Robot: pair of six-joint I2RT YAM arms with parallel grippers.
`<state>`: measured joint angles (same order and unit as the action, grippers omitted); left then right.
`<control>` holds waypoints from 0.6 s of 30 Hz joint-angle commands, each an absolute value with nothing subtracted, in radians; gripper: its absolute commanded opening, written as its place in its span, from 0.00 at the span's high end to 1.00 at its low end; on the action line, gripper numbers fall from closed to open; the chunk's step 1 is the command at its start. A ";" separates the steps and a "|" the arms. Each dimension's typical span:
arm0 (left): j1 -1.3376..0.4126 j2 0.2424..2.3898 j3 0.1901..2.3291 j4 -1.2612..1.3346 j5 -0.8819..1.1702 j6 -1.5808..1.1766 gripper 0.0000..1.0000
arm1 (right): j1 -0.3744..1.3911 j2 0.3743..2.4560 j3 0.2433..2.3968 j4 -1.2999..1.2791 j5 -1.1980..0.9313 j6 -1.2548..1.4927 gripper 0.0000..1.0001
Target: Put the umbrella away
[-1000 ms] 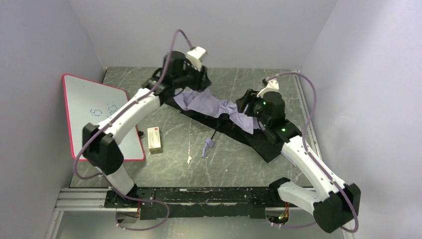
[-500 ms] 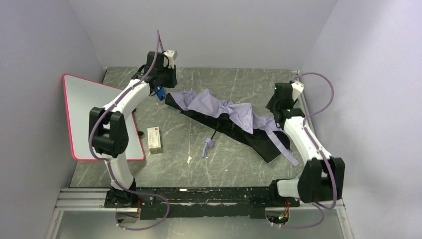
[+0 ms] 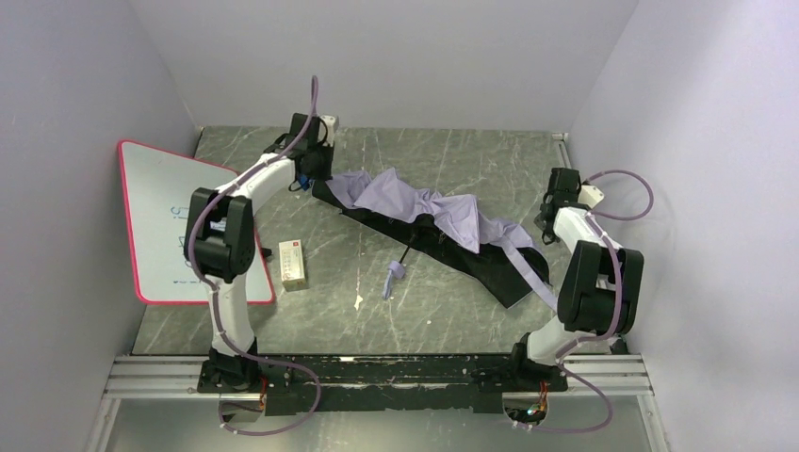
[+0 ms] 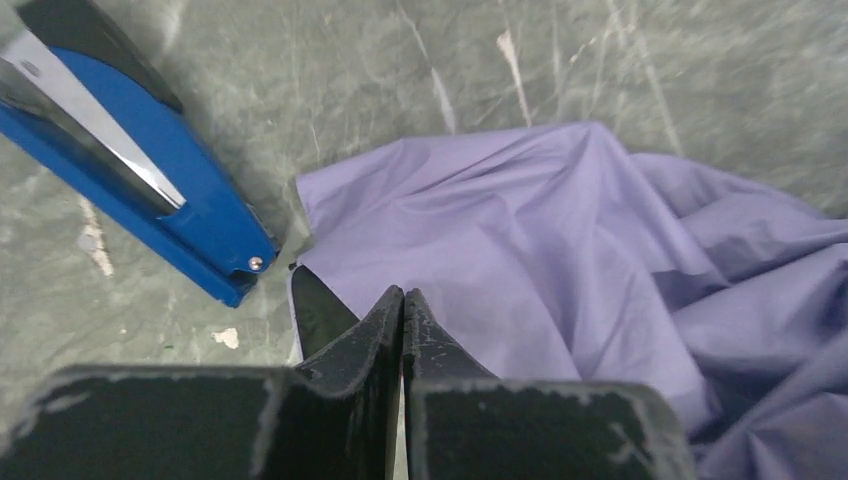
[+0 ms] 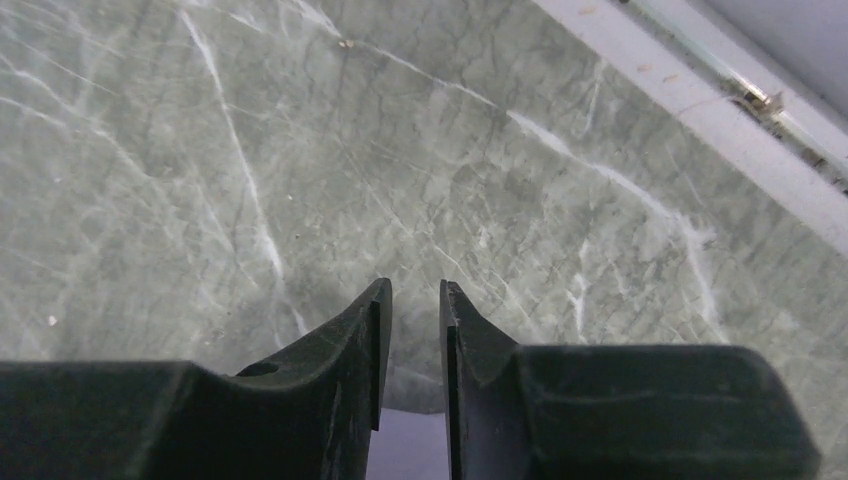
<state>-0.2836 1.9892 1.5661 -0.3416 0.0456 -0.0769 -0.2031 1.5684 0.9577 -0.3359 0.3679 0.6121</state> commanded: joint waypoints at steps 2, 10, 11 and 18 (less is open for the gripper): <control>-0.278 2.067 1.588 -0.374 0.098 -0.045 0.94 | -0.206 1.622 0.943 -0.352 0.374 0.646 0.73; -0.310 2.099 1.560 -0.392 0.116 -0.033 0.95 | -0.206 1.617 0.885 -0.333 0.231 0.611 0.78; -0.320 2.107 1.565 -0.401 0.111 -0.029 0.95 | -0.206 1.617 0.872 -0.324 0.199 0.611 0.80; -0.387 2.146 1.583 -0.434 0.113 -0.019 0.95 | -0.190 1.606 0.786 -0.275 0.007 0.636 0.89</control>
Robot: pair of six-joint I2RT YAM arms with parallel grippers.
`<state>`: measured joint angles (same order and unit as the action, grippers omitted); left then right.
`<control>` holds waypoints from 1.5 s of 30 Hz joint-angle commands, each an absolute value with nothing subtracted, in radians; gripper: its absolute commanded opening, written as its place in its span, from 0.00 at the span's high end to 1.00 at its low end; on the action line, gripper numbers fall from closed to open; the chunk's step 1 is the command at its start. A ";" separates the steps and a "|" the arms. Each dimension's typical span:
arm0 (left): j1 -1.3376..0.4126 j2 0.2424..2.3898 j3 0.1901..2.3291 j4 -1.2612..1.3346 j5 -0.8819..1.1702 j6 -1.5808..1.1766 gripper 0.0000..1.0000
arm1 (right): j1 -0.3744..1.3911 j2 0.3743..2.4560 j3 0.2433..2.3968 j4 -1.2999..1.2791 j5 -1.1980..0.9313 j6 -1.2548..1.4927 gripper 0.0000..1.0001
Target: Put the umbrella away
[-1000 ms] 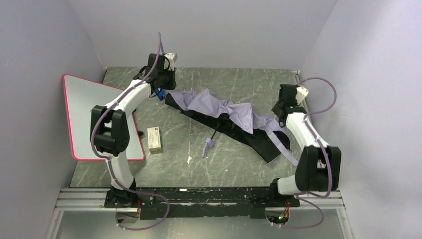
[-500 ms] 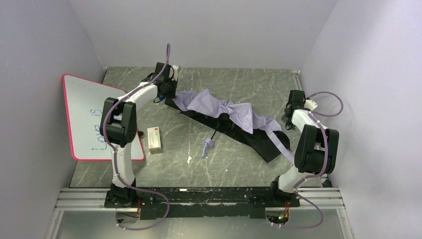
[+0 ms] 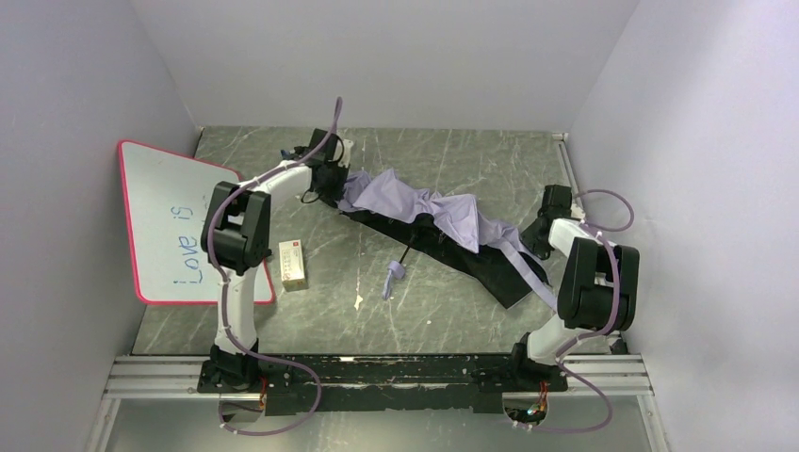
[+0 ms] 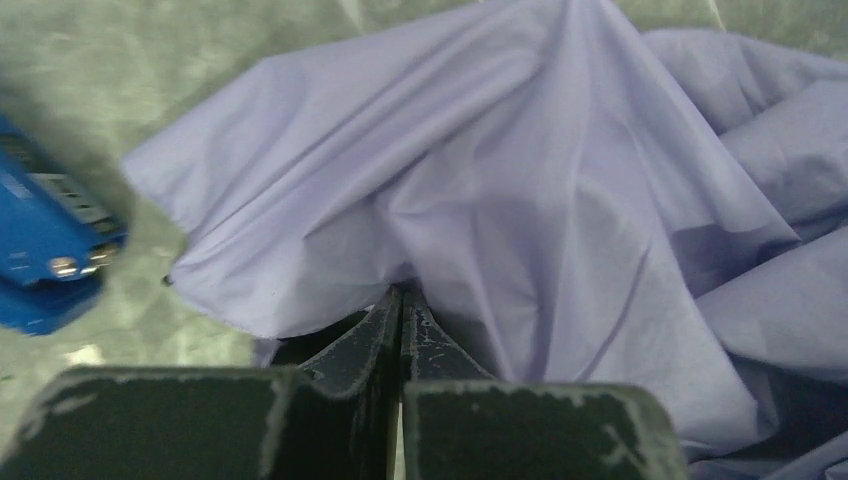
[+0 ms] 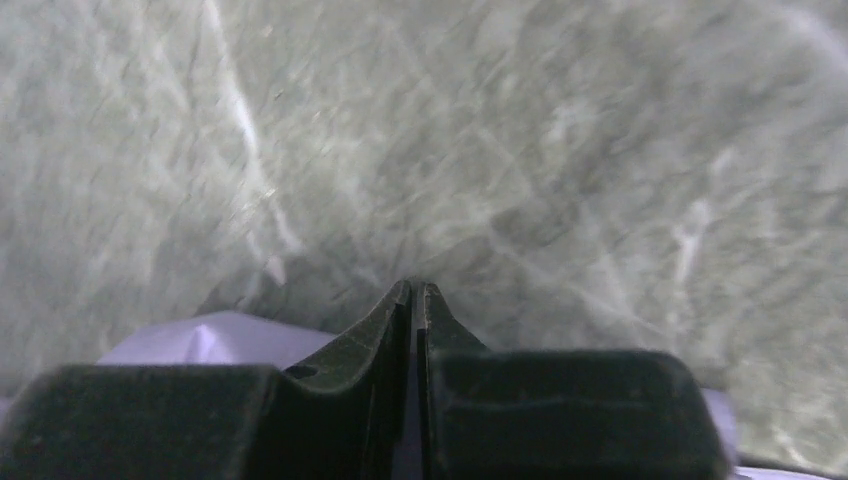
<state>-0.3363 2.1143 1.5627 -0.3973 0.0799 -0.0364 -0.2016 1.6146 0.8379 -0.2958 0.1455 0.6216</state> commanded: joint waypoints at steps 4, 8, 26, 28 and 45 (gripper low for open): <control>-0.452 2.153 1.588 -0.453 0.110 -0.012 0.95 | -0.142 1.579 0.747 -0.264 -0.038 0.653 0.90; -0.501 2.145 1.585 -0.470 0.136 -0.012 0.95 | -0.096 1.531 0.709 -0.265 -0.061 0.670 0.90; -0.772 2.147 1.564 -0.359 0.348 0.056 0.95 | 0.175 1.644 0.807 -0.057 -0.186 0.763 0.88; -0.790 2.147 1.558 -0.350 0.371 0.071 0.95 | 0.200 1.667 0.834 -0.032 -0.213 0.752 0.87; -0.838 2.063 1.496 -0.336 0.297 0.100 0.95 | 0.335 1.582 0.908 -0.145 -0.101 0.615 0.80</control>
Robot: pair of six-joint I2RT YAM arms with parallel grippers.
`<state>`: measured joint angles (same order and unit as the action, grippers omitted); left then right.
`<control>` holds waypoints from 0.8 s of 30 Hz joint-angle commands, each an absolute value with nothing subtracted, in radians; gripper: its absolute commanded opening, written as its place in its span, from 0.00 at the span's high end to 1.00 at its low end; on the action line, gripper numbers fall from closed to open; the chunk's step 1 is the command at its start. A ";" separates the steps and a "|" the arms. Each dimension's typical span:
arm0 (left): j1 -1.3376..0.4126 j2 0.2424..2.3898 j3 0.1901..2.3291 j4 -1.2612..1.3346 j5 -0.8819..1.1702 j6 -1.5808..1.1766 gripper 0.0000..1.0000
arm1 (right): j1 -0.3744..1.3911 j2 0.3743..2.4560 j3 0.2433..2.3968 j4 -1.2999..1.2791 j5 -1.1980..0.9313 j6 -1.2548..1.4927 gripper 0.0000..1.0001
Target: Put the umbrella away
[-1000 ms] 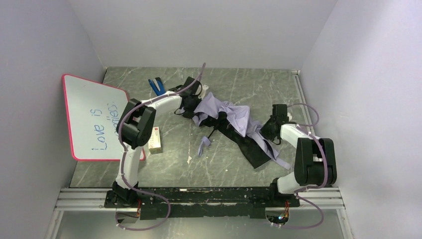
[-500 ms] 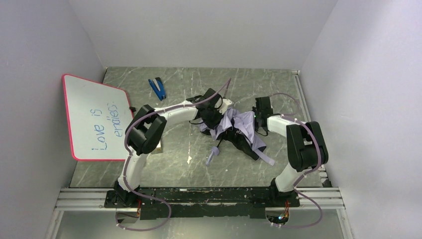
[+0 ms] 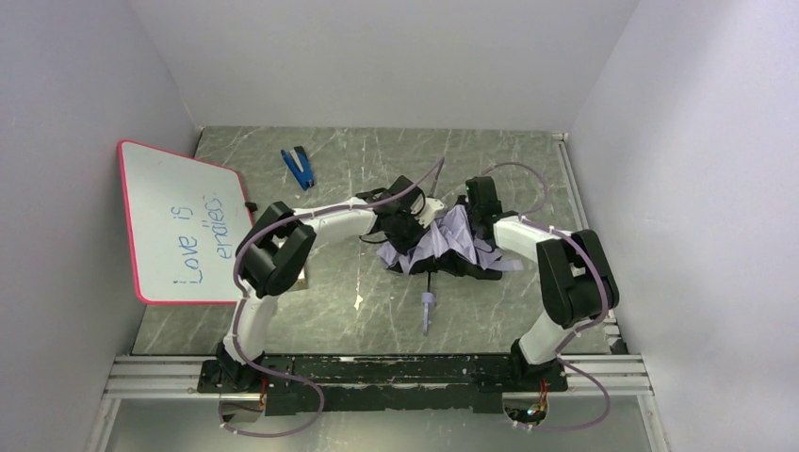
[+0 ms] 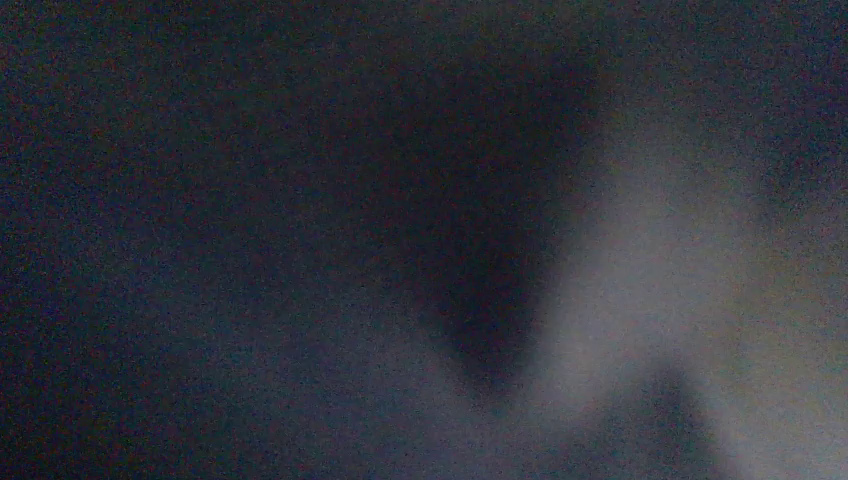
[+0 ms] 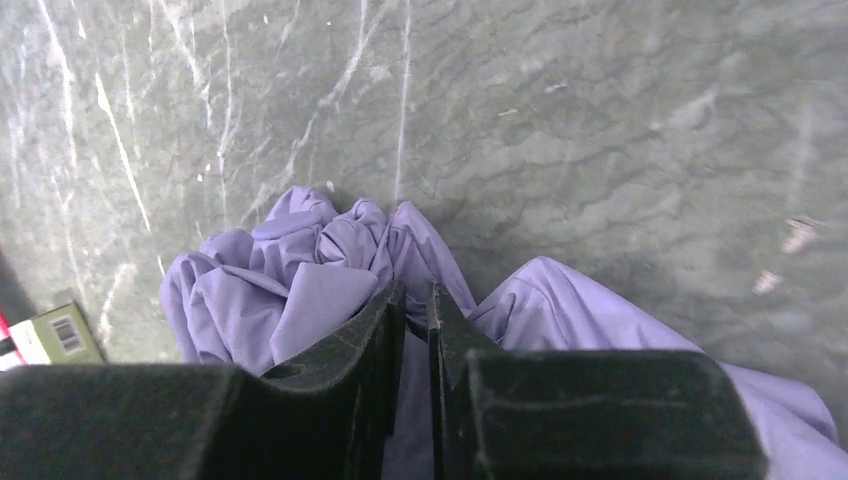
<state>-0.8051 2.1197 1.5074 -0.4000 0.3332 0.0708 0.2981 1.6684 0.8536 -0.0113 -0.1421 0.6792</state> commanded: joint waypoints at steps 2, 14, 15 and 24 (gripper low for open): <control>-0.822 2.031 1.490 -0.352 0.272 0.097 0.90 | 0.312 1.542 0.926 -0.213 -0.027 0.580 0.78; -0.646 1.699 1.286 -0.294 0.184 -0.022 0.63 | 0.094 1.318 0.905 -0.419 0.170 0.495 0.52; -0.634 1.673 1.264 -0.292 0.171 -0.038 0.62 | 0.088 1.307 0.900 -0.432 0.176 0.489 0.50; -0.610 1.533 1.092 -0.221 0.180 -0.099 0.51 | 0.083 1.243 0.791 -0.513 0.265 0.534 0.42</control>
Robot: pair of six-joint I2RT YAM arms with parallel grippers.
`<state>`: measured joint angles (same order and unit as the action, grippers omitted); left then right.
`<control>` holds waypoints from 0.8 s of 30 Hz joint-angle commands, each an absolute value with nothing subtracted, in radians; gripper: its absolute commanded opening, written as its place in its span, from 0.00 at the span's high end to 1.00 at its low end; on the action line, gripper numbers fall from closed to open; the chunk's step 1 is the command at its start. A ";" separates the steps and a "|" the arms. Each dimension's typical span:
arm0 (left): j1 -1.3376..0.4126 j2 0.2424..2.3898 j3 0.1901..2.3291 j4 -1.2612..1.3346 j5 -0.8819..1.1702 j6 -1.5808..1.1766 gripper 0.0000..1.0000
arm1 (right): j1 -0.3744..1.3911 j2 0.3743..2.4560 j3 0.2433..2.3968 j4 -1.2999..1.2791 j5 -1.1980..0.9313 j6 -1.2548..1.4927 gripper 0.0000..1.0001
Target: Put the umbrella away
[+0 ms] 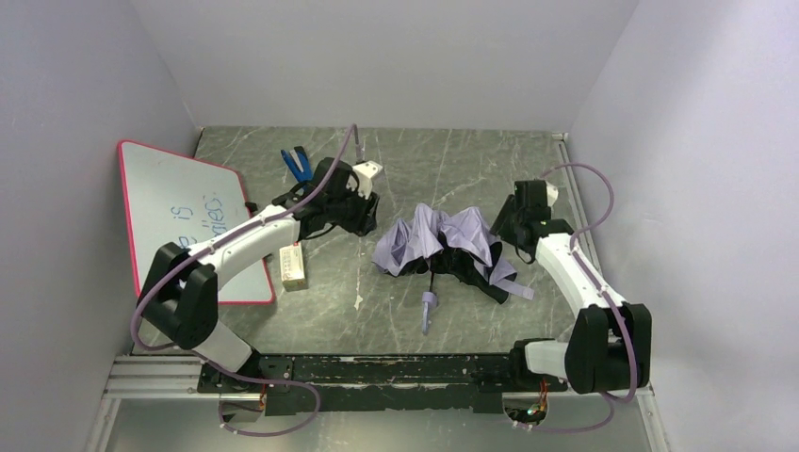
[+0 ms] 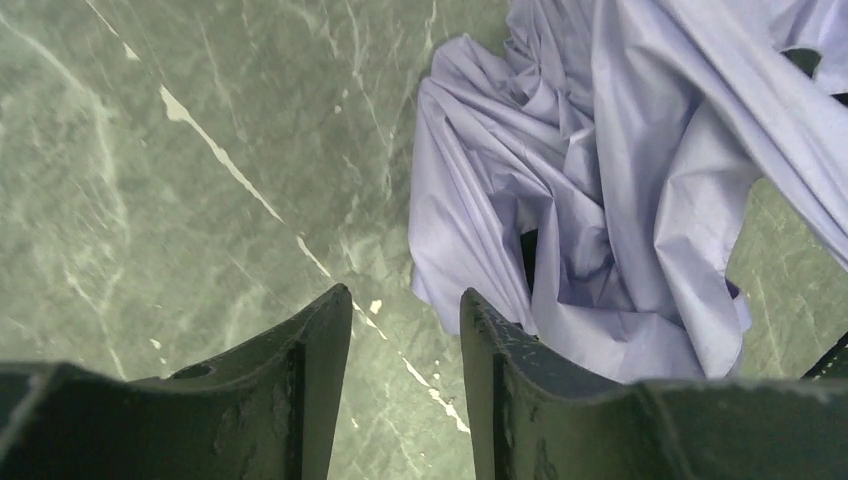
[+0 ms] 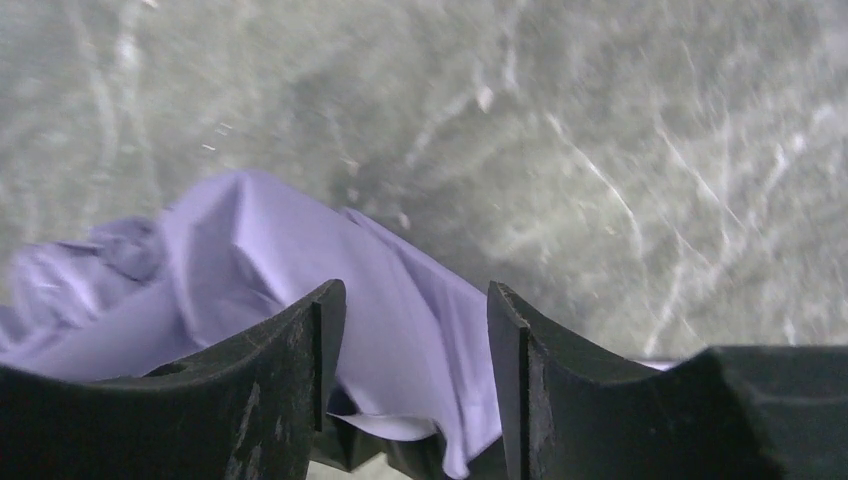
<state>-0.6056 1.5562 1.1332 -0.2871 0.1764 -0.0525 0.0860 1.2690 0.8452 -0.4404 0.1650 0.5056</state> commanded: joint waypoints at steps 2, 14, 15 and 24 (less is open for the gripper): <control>-0.610 1.544 1.082 -0.206 0.187 -0.113 0.54 | 0.083 1.239 0.770 -0.533 0.339 0.562 0.42; -0.669 1.691 1.123 -0.193 0.129 -0.165 0.69 | 0.077 1.287 0.726 -0.541 0.626 0.708 0.40; -0.677 1.703 1.129 -0.200 0.123 -0.167 0.70 | 0.075 1.304 0.725 -0.537 0.624 0.715 0.40; -0.706 1.811 1.185 -0.190 0.114 -0.195 0.85 | 0.049 1.391 0.693 -0.472 0.419 0.692 0.55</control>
